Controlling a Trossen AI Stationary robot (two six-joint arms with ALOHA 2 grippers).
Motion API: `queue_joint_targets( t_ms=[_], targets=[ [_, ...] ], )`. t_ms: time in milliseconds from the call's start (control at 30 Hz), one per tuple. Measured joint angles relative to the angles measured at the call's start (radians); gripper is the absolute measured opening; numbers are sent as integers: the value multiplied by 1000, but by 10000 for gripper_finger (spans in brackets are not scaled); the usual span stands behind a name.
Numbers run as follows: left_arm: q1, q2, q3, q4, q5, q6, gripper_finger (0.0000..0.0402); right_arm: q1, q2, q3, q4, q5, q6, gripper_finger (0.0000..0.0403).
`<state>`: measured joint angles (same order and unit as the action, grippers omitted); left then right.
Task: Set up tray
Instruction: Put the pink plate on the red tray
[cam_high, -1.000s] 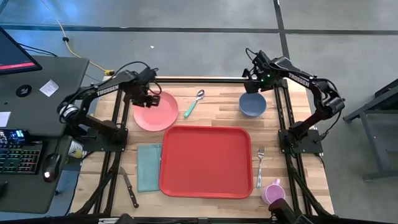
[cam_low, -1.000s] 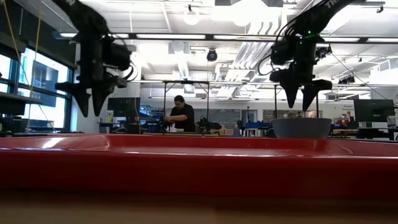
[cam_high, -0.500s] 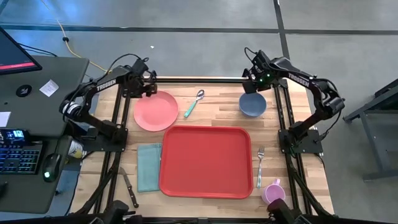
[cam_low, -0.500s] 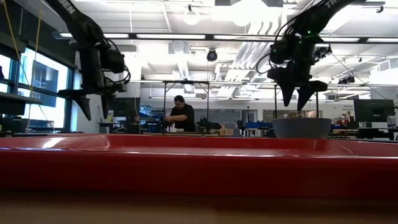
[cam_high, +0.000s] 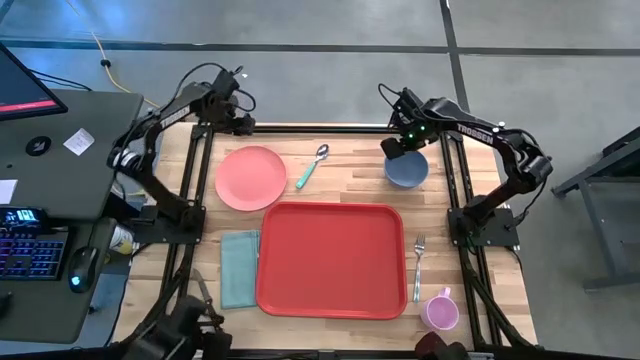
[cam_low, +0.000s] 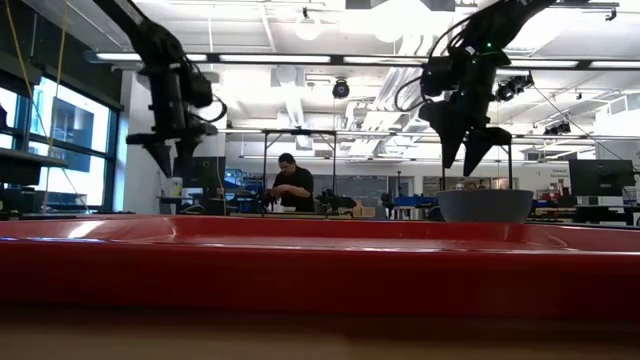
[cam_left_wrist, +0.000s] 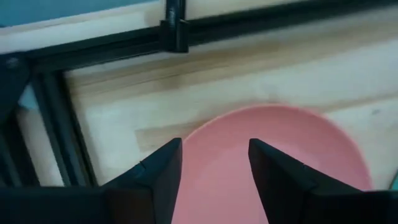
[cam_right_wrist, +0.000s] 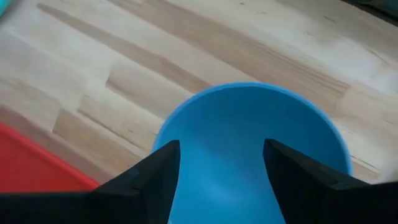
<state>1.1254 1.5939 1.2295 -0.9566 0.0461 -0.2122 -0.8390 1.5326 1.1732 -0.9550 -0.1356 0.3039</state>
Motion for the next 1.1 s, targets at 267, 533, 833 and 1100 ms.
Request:
queue_joint_targets(
  t_ms=[267,533,833,1100],
  targets=[
    [29,237,150,-186,3,287,221,56,0,0,-21,-14,-24,216],
    [105,323,166,-156,160,319,245,125,0,0,-75,-28,29,216],
    [91,417,125,-218,154,407,260,198,0,0,-71,-27,35,216],
    [52,429,126,-214,97,435,228,226,0,0,-72,-21,35,216]
  ],
)
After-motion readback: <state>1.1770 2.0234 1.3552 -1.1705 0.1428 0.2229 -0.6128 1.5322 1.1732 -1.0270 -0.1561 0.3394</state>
